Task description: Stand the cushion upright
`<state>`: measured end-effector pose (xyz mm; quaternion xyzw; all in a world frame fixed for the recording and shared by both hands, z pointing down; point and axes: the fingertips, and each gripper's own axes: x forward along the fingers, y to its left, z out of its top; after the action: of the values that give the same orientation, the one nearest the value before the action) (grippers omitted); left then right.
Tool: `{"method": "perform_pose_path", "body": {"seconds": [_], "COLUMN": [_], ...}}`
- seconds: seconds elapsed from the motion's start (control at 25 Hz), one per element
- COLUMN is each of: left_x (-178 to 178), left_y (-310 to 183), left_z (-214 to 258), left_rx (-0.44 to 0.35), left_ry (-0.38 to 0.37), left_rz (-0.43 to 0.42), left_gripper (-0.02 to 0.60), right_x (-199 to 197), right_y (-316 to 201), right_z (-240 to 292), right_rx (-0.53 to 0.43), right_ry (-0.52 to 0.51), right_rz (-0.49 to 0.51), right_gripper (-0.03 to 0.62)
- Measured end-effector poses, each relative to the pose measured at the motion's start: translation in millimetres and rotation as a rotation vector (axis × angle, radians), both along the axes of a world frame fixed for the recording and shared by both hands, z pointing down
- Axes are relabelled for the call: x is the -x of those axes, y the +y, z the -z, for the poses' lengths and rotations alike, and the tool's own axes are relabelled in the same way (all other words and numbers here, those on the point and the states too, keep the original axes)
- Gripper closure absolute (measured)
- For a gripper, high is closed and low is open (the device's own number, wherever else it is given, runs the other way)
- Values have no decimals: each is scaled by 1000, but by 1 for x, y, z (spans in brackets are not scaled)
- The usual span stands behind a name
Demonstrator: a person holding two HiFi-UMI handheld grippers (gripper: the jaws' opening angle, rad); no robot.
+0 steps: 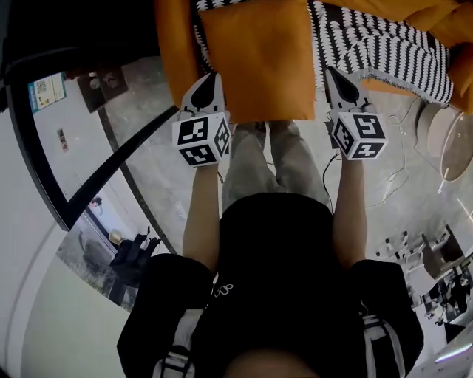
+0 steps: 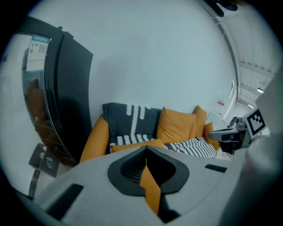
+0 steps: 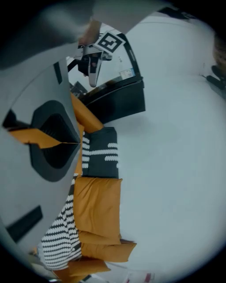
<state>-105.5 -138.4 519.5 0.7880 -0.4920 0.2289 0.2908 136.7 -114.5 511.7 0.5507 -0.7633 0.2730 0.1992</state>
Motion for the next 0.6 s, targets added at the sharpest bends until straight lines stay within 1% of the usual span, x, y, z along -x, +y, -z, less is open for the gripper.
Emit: {"method": "perform_pose_path", "body": {"seconds": [0.08,0.24,0.36,0.44,0.52,0.6], "left_x": [1,-3,-5,-5,-3,-1], "left_y": [9,26,40,49,62,79], "left_z": [-23,-57,-79,-95,-114,-133], "left_rx": [34,94,126,148,185,228], "left_ry": [-16,-16,0,10,-4,-29], "left_rz": [-10,-17,-36,-29,-20,-30], "left_gripper": [572,572,571,571,571,571], "right_x": [-4,-12,-7,-5,-4,-3], "right_y": [8,30,45,52,62,73], "right_z": [-24,-63,-85,-96,-110,-124], "right_rx": [42,114,150,166,196,230], "right_ry": [45,74,55,44,57,62], "right_rz": [22,29,42,51,63,70], "right_gripper": [583,583,583,583,583,582]}}
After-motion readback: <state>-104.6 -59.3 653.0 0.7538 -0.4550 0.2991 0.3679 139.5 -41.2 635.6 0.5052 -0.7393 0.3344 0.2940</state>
